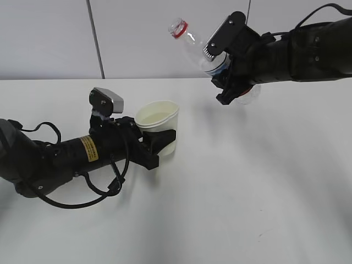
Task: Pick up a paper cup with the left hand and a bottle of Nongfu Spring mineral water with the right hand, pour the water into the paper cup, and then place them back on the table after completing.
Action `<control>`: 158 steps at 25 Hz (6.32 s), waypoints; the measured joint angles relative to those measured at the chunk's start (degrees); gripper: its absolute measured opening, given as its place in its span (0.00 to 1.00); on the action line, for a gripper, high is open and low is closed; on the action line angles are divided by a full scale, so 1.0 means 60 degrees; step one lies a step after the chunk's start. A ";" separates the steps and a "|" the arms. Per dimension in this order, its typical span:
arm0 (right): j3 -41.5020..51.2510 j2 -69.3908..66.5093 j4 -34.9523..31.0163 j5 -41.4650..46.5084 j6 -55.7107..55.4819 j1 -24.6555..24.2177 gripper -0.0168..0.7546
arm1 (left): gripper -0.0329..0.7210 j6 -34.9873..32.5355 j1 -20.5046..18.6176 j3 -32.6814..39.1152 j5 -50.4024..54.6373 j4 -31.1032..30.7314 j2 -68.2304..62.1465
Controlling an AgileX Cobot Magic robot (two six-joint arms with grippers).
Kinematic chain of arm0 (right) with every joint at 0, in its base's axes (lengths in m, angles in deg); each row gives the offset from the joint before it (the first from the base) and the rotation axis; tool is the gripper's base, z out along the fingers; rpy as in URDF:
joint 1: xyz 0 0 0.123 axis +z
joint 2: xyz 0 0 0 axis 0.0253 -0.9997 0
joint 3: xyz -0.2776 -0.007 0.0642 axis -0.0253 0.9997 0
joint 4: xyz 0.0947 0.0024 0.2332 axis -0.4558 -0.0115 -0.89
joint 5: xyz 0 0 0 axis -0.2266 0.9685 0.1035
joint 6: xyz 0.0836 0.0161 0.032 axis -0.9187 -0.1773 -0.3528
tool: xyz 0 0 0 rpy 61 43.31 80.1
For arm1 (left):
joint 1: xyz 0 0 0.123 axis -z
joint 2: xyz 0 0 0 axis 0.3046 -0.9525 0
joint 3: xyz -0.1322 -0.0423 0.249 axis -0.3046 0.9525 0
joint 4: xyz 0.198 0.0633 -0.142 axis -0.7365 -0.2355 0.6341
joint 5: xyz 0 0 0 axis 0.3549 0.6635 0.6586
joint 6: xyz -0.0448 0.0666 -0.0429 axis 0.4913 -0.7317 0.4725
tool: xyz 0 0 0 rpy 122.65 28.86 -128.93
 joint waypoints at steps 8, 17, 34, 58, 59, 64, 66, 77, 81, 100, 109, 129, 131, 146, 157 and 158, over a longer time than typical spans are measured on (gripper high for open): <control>0.0000 0.0000 0.0015 -0.0566 -0.1641 -0.0069 0.55 | 0.53 0.0000 -0.0011 0.0000 0.0479 0.0103 0.0000; 0.0000 0.0000 0.0145 -0.2691 -0.3227 -0.1374 0.55 | 0.53 0.0000 -0.0011 0.0000 0.0506 0.0184 0.0000; -0.0038 -0.1417 0.0076 -0.5658 -0.2328 -0.2261 0.55 | 0.53 -0.0149 -0.0770 0.0000 0.0557 0.0444 0.0000; -0.0045 -0.1916 -0.0606 -0.7504 -0.0730 -0.2270 0.55 | 0.53 -0.1813 -0.1802 0.0000 0.1111 0.2235 -0.0033; -0.0045 -0.1916 -0.0606 -0.7504 -0.0730 -0.2270 0.55 | 0.53 -0.1845 -0.1802 0.0000 0.1078 0.2355 -0.0076; -0.0045 -0.1916 -0.0624 -0.7511 -0.0730 -0.2270 0.55 | 0.53 -0.1910 -0.1802 0.0008 0.0801 0.2898 -0.0417; -0.0045 -0.1916 -0.0658 -0.7565 -0.0730 -0.2270 0.55 | 0.53 -0.1966 -0.1802 0.0008 0.0710 0.3073 -0.0495; -0.0045 -0.1916 -0.0970 -0.7637 -0.0571 -0.2270 0.55 | 0.53 -0.2147 -0.1802 0.0001 0.0142 0.3413 -0.0887; -0.0045 -0.1916 -0.0970 -0.7637 -0.0551 -0.2270 0.55 | 0.53 -0.2147 -0.1802 0.0001 -0.0144 0.3480 -0.1046; -0.0045 -0.1923 -0.1035 -0.7641 -0.0533 -0.2270 0.55 | 0.72 -0.2154 -0.1802 0.0001 -0.0233 0.3490 -0.1147; -0.0045 -0.2251 -0.1263 -0.7701 -0.0516 -0.2270 0.55 | 0.76 -0.2154 -0.1802 0.0001 -0.0241 0.3497 -0.1147; -0.0045 -0.2310 -0.1510 -0.7722 -0.0413 -0.2270 0.55 | 0.83 -0.2154 -0.1802 0.0946 -0.0242 0.3796 -0.0440; -0.0045 -0.2310 -0.1561 -0.7722 -0.0409 -0.2270 0.55 | 0.83 -0.2154 -0.1802 0.1188 -0.0242 0.3796 -0.0359; -0.0045 -0.2388 -0.1927 -0.7812 -0.0388 -0.2270 0.55 | 0.82 -0.2154 -0.1802 0.3179 -0.0243 0.3796 0.0944; -0.0078 -0.3410 -0.2635 -0.8512 -0.0103 -0.2270 0.55 | 0.82 -0.2154 -0.1802 0.3309 -0.0245 0.3787 0.1008; -0.0096 -0.3454 -0.2755 -0.8531 -0.0027 -0.2270 0.55 | 0.82 -0.2154 -0.1802 0.3309 -0.0245 0.3787 0.1008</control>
